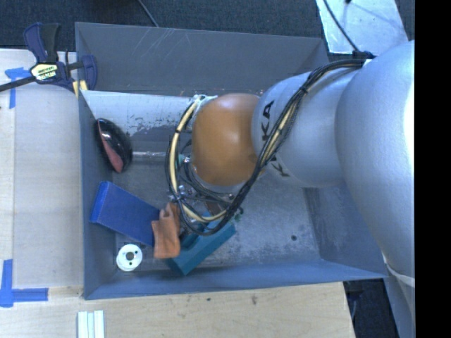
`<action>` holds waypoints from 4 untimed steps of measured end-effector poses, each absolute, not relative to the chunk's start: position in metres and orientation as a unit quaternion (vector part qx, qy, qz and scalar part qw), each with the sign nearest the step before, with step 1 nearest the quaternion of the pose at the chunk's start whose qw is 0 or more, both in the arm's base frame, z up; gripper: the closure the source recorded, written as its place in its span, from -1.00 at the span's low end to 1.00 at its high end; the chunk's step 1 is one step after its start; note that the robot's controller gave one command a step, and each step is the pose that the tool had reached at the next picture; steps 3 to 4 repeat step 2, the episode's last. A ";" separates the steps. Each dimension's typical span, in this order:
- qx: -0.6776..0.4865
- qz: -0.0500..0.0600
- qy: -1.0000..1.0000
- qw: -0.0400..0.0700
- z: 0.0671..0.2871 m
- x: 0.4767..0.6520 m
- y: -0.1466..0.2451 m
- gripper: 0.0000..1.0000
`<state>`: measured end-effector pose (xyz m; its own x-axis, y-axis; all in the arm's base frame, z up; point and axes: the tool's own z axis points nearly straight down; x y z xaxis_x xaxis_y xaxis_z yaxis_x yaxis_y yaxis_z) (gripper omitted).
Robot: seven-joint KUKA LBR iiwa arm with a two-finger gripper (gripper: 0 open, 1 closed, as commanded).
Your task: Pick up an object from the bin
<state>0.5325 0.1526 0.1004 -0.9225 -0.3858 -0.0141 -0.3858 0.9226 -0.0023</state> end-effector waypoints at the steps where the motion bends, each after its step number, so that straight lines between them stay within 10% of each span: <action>1: -0.197 0.000 0.980 0.007 0.100 0.532 0.153 1.00; 2: -0.178 0.001 0.984 0.006 0.287 0.529 0.172 1.00; 4: -0.178 0.001 0.984 0.006 0.287 0.529 0.172 1.00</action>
Offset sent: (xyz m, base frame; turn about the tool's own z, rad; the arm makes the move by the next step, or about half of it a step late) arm -0.0058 0.0195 0.1808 0.0383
